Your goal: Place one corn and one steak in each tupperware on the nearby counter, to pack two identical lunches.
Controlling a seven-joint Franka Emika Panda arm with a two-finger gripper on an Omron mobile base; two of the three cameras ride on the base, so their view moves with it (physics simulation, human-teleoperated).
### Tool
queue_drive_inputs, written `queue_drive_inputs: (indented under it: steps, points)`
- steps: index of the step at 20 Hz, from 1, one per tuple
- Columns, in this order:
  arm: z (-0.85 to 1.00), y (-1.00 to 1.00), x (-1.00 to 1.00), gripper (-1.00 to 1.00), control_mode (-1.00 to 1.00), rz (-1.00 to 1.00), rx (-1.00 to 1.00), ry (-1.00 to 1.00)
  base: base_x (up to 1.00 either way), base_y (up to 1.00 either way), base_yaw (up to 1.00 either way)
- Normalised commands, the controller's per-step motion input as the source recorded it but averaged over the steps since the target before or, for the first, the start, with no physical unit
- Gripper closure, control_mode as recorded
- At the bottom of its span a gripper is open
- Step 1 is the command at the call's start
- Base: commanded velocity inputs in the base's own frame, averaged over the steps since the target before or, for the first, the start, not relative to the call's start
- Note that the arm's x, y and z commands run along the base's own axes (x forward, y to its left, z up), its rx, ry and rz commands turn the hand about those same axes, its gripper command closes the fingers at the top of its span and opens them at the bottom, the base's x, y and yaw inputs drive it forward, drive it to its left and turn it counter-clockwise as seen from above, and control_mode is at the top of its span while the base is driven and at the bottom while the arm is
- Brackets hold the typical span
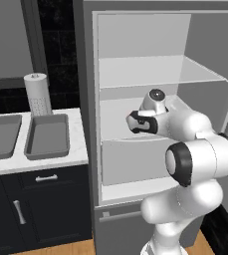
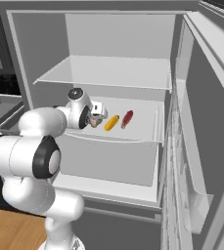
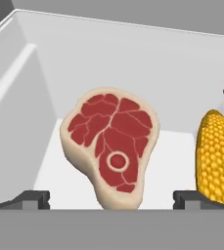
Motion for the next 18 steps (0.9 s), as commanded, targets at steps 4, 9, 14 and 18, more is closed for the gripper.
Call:
queue_drive_inputs:
  steps: [4,9,14,18]
  points:
    - [-0.09,0.00,0.14,-1.00,-1.00,0.00,0.00,0.00,0.00,0.00,0.00]
    - [-0.06,0.00,0.14,-1.00,-1.00,0.00,0.00,0.00,0.00,0.00,0.00]
    - [-0.08,0.00,0.11,-1.00,-1.00,0.00,0.00,0.00,0.00,0.00,0.00]
    - [-0.10,0.00,0.09,-1.00,-1.00,0.00,0.00,0.00,0.00,0.00,0.00]
